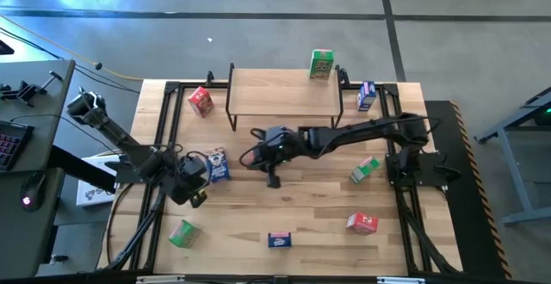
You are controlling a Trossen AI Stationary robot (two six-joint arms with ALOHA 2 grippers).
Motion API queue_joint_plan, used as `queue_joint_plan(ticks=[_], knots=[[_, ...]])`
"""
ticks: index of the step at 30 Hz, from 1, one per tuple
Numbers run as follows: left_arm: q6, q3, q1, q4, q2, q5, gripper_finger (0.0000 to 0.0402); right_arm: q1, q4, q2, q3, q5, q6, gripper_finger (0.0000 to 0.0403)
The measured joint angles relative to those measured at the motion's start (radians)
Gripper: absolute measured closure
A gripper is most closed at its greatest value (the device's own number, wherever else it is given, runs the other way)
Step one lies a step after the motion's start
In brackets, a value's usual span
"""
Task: Stack cereal on shelf
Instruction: Put the middle blue cereal box on the shelf
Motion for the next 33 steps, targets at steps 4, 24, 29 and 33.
queue_joint_plan(ticks=[4,24,29,33], knots=[[-0.101,0.0,-0.028,-0.06,0.0,-0.031,0.0396,0.002,-0.05,0.11,0.096,0.079,0.028,0.0387],[-0.17,0.0,-0.06,-0.102,0.035,-0.086,0.0396,-0.021,-0.411,0.171,0.226,0.355,0.056,0.0387],[-0.199,-0.002,-0.107,-0.101,0.094,-0.114,0.0396,-0.022,-0.456,0.163,0.223,0.36,0.041,0.0401],[-0.231,-0.003,-0.141,-0.102,0.143,-0.122,0.0396,-0.022,-0.423,0.151,0.176,0.366,0.05,0.0402]])
